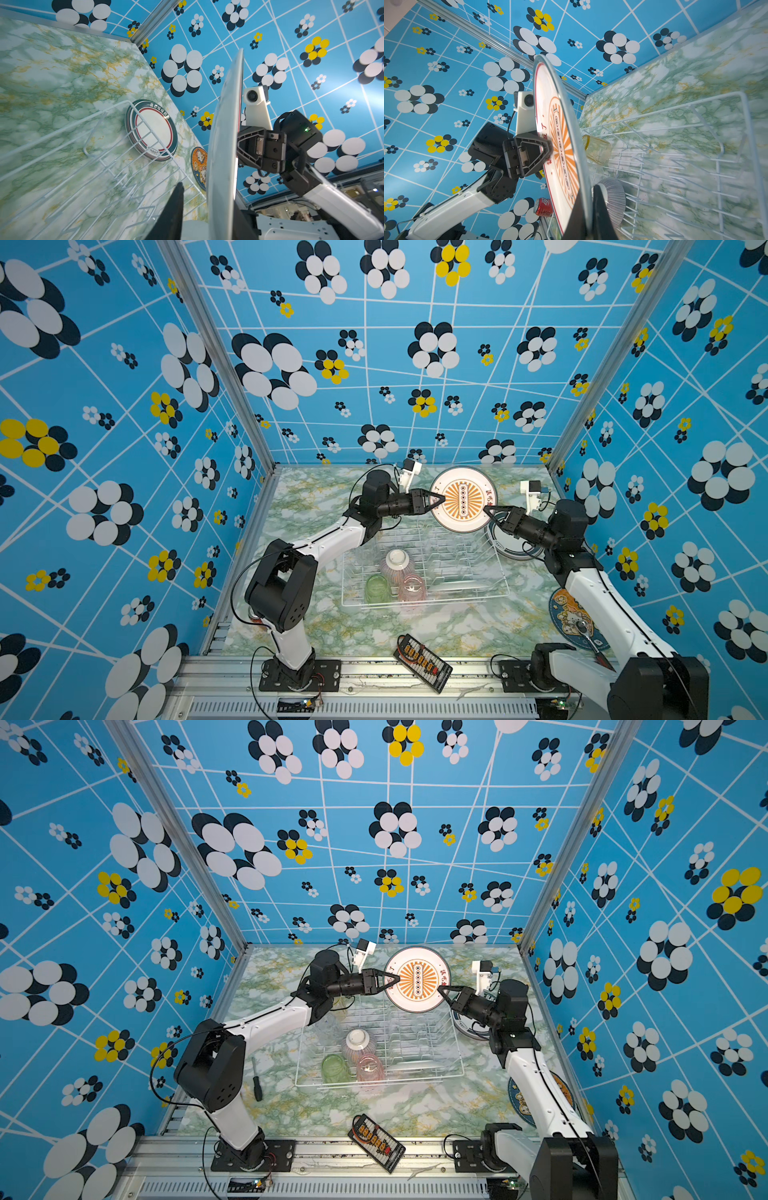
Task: Unload the mixed dishes from the dish rack
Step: 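Open the left gripper and carry the plate onto the stack with the right gripper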
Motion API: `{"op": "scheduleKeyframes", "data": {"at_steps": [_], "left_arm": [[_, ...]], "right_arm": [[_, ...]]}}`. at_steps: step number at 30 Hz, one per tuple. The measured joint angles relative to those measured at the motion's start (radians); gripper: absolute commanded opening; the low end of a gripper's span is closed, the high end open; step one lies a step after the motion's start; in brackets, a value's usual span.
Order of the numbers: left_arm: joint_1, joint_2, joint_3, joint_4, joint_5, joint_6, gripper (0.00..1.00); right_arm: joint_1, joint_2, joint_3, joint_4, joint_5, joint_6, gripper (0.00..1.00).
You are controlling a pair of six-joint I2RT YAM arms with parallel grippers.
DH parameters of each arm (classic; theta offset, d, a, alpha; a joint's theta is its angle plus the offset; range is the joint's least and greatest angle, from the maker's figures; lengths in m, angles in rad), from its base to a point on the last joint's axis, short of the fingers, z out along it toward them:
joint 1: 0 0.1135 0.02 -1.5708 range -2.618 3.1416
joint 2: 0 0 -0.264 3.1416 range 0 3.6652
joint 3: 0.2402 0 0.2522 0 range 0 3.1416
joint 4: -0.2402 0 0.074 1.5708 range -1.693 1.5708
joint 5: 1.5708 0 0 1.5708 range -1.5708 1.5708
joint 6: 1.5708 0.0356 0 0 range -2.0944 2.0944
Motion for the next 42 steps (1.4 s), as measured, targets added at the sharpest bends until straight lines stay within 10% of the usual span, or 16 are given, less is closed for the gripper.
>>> {"op": "scheduleKeyframes", "data": {"at_steps": [10, 19, 42], "left_arm": [[-0.021, -0.278, -0.043, -0.458, -0.325, 0.422, 0.38], [-0.303, -0.396, -0.037, -0.742, -0.676, 0.838, 0.42], [-0.455, -0.222, 0.131, -0.965, -0.755, 1.111, 0.47]], "right_arm": [[-0.290, -0.049, -0.006, -0.113, 0.064, 0.027, 0.00], [-0.524, -0.064, -0.055, -0.277, 0.135, -0.021, 0.00], [-0.561, 0.215, -0.087, -0.376, 0.243, -0.156, 0.00]]}}
